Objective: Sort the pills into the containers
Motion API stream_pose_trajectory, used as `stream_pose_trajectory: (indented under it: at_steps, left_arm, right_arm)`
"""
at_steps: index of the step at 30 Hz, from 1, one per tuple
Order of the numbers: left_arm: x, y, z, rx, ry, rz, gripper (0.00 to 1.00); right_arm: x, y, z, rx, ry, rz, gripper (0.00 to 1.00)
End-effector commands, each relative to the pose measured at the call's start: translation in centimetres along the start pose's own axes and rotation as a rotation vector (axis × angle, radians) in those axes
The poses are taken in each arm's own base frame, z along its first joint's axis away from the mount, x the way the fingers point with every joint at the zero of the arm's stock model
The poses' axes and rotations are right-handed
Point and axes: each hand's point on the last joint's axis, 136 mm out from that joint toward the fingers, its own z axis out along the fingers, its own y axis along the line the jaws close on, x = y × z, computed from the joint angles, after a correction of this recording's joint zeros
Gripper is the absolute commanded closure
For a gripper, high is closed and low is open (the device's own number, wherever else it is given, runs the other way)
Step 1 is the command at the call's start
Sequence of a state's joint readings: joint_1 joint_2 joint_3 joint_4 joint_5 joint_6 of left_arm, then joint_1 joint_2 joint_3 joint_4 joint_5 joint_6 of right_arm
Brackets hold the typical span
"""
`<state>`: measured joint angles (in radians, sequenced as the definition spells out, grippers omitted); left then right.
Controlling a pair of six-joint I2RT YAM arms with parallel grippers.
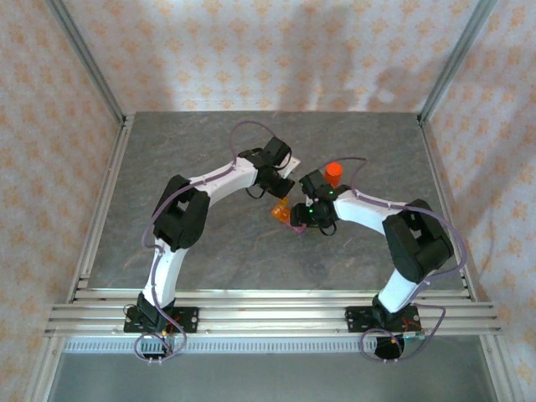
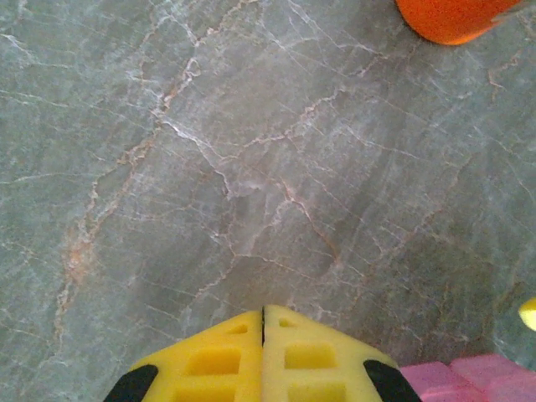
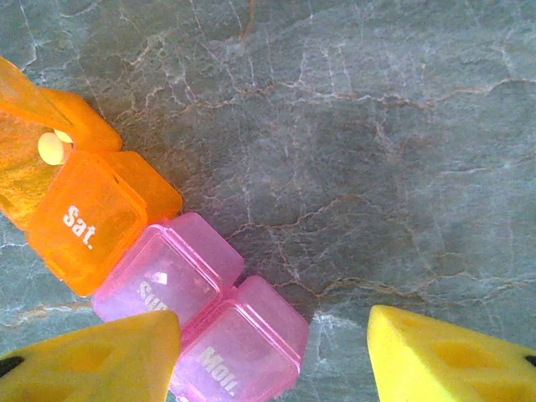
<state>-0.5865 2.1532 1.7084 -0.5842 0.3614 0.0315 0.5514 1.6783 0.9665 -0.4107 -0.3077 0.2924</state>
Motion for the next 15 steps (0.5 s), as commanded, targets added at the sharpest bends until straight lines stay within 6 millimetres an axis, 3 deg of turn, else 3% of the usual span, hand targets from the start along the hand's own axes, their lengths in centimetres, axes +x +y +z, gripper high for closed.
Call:
stream_pose_trajectory:
  at_steps: [1, 15]
  left_arm:
    - [0.6, -1.5, -2.2, 0.030, 0.016, 0.035, 1.00]
    - [2.4, -1.7, -3.1, 0.030, 0.042, 0.029, 1.00]
  right_arm:
    - [0.7, -2.4, 1.4, 0.115, 0.018, 0.021, 0.39]
    - [0.8, -2.6, 1.6, 0.127, 0.022, 0.031, 0.39]
